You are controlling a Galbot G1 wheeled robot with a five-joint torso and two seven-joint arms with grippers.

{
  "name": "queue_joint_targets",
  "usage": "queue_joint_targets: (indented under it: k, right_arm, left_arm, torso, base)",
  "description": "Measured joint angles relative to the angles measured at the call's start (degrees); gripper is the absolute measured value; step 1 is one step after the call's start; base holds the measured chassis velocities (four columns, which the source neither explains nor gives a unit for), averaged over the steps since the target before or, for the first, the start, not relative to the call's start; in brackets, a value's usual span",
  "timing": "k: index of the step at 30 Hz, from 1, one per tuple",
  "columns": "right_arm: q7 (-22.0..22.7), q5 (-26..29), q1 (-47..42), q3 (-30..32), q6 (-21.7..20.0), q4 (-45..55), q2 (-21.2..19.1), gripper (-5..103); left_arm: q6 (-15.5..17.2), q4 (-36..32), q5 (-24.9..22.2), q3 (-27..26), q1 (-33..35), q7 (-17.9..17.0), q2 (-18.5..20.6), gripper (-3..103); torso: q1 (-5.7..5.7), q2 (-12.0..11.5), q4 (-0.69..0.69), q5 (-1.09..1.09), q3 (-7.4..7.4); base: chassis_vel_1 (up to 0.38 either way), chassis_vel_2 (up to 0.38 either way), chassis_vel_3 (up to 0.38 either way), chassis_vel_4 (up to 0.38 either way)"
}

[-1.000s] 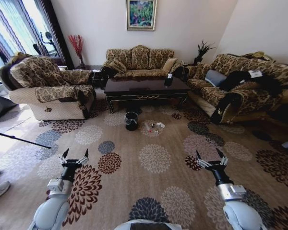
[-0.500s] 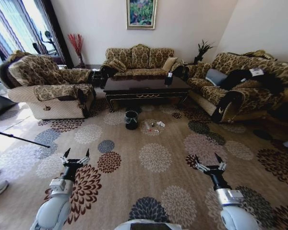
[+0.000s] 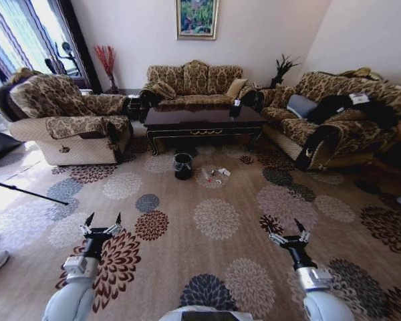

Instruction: Move to the front of the table and pick up the trash from the floor, then place it into the trash bin.

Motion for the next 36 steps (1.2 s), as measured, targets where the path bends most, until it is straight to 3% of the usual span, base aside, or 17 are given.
queue_joint_targets:
  k: [20,31,36]
  right_arm:
    - [-0.61,-1.70,-1.51,0.39,2.79,-1.80,1.69,100]
    - [-0.11,0.58,-1.28,0.09,0.64,0.51,0.61,100]
    - [1.56,-0.04,-1.07,-0.37,-0.63,1.02,1.06,100]
  left_arm:
    - [-0.24,1.11,-1.43,0.28,0.35,0.47,0.13,100]
    - [-0.05,1.08,-0.94,2.37,0.46,0.95,1.51,100]
    - [1.38,-0.69,-3.97,2.62,1.59,1.50,1.94,100]
  torso:
    - [-2.18,-5.14,0.00,0.00,-2.95]
    - [-3.57,-8.44,-0.01,0.00,-4.85]
    - [-4.14,-9.66,-0.01,0.00,-5.52]
  base:
    - [0.000,0.000,0.000,0.000]
    - [0.000,0.000,0.000,0.000]
    - [0.000,0.000,0.000,0.000]
